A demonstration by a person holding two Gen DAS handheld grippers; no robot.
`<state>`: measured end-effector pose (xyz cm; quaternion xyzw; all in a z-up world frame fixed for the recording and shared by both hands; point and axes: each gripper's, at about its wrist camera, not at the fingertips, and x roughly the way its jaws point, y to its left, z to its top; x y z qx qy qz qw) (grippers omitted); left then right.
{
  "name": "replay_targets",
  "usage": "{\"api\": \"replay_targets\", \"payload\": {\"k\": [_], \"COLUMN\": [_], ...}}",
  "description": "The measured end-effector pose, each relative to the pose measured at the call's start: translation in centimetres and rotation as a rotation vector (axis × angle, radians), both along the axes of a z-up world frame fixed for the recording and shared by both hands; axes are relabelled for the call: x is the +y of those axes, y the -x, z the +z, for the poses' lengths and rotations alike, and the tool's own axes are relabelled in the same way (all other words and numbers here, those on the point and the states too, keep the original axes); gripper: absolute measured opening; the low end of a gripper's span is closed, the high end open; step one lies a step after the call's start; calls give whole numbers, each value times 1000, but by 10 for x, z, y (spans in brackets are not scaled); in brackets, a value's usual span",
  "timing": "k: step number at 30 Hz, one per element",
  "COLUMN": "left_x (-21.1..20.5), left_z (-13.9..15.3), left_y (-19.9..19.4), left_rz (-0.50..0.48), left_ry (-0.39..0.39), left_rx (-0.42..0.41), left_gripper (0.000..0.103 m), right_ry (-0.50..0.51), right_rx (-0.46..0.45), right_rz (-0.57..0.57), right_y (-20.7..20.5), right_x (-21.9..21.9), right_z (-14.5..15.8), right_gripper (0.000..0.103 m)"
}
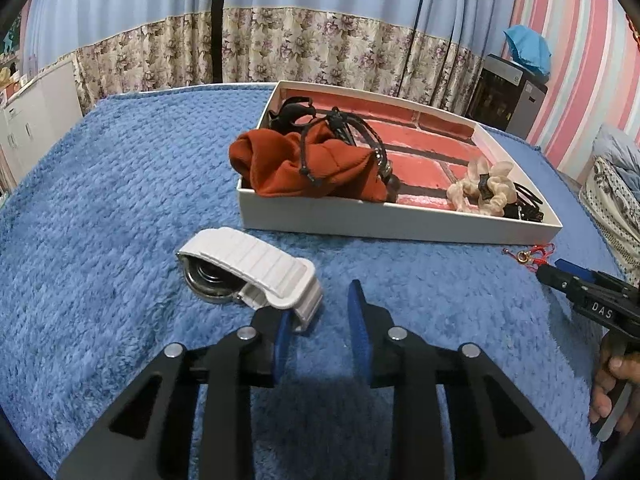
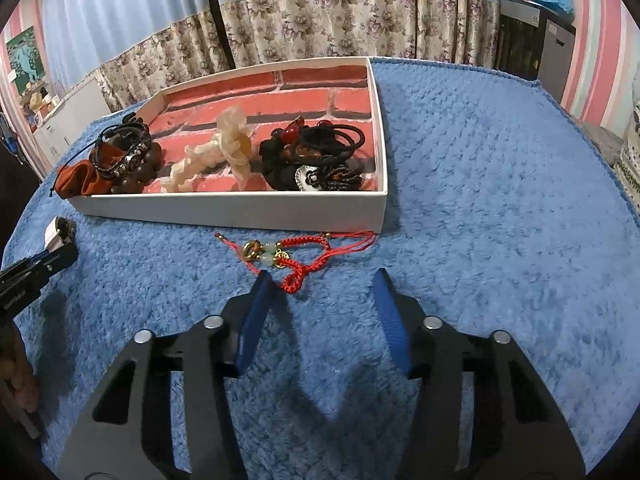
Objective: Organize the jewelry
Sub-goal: 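Close the left tool on the white watch while the right tool grasps the red string bracelet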
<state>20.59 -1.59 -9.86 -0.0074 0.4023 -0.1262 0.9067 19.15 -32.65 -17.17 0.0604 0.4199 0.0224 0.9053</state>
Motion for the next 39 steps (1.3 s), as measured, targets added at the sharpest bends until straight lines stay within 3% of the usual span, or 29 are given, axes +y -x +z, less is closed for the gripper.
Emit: {"api": "replay_targets", "payload": {"k": [5, 9, 16, 18, 39], "left_x": [-1, -2, -1, -1, 3], "left_z": [-1, -1, -2, -3, 10], "left_y": [0, 0, 0, -1, 15], "left_rz": [-7, -8, 5, 8, 5], "left_ry": [-3, -9, -15, -11, -3], "left_rx": [-2, -7, 0, 4, -33], "left_gripper": [22, 18, 16, 16, 11], "right_ry": [-8, 3, 12, 8, 15], "right_rx": [-13, -14, -11, -17, -75], "right_rz": [18, 41, 47, 47, 44], "right_y": [1, 1, 0, 1, 23], "right_x": [1, 6, 9, 9, 7], "right_z": [2, 2, 0, 1, 17], "right_gripper": [39, 24, 20, 9, 6]}}
